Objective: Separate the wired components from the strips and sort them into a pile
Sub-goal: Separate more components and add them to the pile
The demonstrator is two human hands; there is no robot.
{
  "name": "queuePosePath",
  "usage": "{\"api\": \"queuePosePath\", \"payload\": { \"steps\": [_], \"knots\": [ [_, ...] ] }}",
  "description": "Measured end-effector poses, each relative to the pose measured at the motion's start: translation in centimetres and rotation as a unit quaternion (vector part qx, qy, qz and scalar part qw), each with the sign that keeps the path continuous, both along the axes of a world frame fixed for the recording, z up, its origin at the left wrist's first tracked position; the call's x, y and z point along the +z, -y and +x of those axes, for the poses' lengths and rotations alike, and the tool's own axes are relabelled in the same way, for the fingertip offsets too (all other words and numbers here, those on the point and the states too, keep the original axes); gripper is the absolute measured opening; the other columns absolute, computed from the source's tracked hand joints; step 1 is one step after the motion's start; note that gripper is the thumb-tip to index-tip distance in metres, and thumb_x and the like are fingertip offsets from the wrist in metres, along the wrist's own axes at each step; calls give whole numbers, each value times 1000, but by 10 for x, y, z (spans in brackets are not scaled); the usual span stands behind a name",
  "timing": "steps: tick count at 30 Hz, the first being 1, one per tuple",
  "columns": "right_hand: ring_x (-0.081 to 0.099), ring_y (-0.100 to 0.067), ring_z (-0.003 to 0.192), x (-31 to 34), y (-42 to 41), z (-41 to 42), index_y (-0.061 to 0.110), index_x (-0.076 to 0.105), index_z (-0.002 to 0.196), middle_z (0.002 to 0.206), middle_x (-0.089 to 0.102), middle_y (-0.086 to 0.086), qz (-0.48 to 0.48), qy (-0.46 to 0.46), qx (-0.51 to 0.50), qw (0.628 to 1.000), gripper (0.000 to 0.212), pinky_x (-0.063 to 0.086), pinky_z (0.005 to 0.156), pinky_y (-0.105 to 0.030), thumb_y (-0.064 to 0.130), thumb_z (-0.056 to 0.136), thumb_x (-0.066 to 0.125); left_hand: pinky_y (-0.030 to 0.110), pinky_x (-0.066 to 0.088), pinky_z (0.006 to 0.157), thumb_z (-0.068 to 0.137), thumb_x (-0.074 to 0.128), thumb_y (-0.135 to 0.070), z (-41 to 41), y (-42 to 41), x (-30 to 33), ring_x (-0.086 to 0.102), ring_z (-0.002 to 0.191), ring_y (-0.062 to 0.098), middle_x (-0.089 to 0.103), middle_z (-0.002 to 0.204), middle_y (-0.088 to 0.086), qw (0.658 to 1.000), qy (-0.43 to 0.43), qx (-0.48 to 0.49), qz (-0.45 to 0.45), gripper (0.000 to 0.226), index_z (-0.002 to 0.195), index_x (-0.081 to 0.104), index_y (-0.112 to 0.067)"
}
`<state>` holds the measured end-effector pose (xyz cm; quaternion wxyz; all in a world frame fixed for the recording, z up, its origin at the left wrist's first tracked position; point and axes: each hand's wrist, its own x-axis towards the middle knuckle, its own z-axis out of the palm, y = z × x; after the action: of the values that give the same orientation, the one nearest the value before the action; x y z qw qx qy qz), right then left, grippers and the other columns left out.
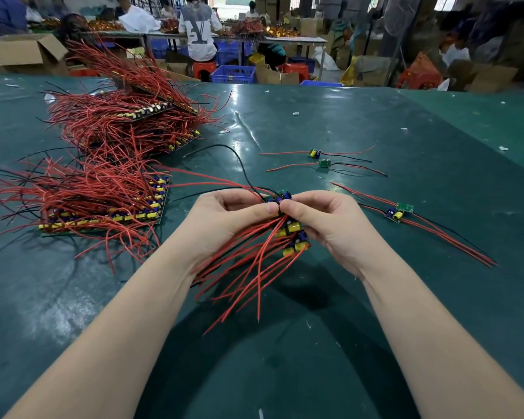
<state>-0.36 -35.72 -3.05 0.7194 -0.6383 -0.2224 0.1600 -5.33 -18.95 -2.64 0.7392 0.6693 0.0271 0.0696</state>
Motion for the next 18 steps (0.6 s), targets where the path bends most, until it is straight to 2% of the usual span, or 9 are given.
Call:
{"api": "queuePosePath", "payload": {
  "steps": [8,11,15,18],
  "knots": [
    [71,-13,73,-5,1,3,17,79,83,83,75,-4,49,-25,30,998,19,55,67,-21,27,68,75,13,50,53,59,76,-20,-5,2,5,68,58,6,74,70,-1,999,-10,-22,-27,5,64,76,-18],
    [71,-14,74,-5,0,3,14,79,83,83,75,-6,69,-36,39,996,17,56,68,-22,22,70,72,11,47,49,61,75,-18,-6,4,7,65,52,4,72,66,-3,999,-11,-21,-31,3,63,74,-16],
    [71,-14,75,-5,0,4,11,79,83,83,75,-6,90,-46,51,994,15,55,69,-22,18,72,70,8,44,46,63,73,-17,-7,5,9,62,48,0,70,62,-5,1000,-13,-14,-16,14,74,69,-11],
    [71,-14,75,-5,1,4,10,79,83,84,75,-7,101,-50,59,992,15,55,68,-22,16,74,69,7,42,44,72,71,-10,-8,5,11,59,45,-2,69,58,-7,1000,-10,-17,-11,5,73,67,-11]
  ]
}}
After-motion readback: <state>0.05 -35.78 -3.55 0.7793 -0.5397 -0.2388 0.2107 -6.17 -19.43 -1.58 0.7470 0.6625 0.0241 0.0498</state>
